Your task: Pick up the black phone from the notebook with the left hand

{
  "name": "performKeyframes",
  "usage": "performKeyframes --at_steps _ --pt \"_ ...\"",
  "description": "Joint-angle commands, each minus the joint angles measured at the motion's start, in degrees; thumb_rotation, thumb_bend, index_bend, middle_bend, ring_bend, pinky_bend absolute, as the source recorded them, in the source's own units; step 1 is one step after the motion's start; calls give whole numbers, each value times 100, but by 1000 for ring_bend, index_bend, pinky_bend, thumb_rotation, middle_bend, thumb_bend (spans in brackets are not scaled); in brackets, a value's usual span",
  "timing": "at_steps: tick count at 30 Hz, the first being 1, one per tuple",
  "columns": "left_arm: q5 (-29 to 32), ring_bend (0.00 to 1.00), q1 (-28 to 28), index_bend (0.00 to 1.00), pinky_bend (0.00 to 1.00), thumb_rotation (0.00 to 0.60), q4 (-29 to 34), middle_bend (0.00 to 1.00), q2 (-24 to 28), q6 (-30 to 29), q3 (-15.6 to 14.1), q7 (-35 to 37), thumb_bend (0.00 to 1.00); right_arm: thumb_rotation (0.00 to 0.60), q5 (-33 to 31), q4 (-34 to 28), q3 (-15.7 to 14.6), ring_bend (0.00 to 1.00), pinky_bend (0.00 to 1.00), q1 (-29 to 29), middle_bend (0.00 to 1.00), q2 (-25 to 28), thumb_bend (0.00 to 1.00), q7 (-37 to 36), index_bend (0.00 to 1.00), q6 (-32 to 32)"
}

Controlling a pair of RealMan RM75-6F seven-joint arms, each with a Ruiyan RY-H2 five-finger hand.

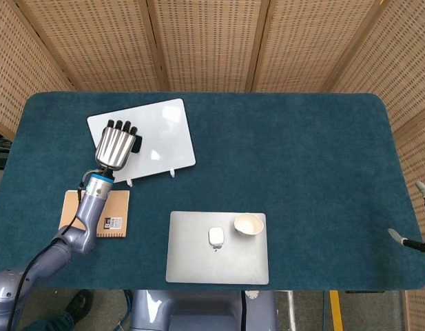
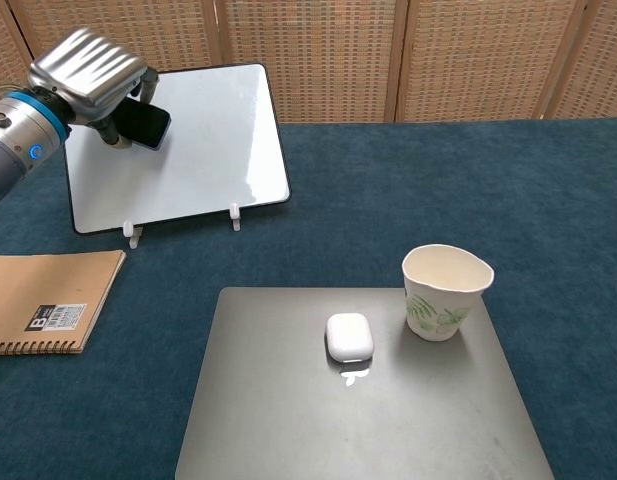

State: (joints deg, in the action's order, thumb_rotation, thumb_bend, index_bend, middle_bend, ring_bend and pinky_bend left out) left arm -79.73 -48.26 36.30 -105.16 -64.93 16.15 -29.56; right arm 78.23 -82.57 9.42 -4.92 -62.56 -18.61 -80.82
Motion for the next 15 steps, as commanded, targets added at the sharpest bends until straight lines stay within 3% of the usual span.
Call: performKeyframes --at_steps 1,9,10,11,13,15 --pt "62 439 -24 519 478 600 -149 443 -105 42 -13 44 117 600 -7 12 3 0 0 -4 0 4 0 -23 0 14" --pt "156 438 -68 518 478 600 -489 441 -294 66 -30 157 112 600 9 5 -3 0 0 -11 0 11 0 -30 0 21" --pt "185 402 -74 485 477 600 -519 398 -322 84 -16 188 102 600 6 6 -4 0 0 -11 0 11 0 -29 0 24" --pt "208 343 -81 438 454 600 -555 330 -349 109 -10 204 92 600 4 8 -5 0 0 -13 0 9 0 -24 0 29" --pt "241 90 -86 195 302 600 -613 74 -383 165 -12 196 47 600 -1 7 -4 0 0 -14 0 7 0 -17 0 32" --pt "321 0 -89 42 171 600 -689 0 -425 261 5 84 21 600 -7 5 -1 0 0 -15 0 10 0 -15 0 33"
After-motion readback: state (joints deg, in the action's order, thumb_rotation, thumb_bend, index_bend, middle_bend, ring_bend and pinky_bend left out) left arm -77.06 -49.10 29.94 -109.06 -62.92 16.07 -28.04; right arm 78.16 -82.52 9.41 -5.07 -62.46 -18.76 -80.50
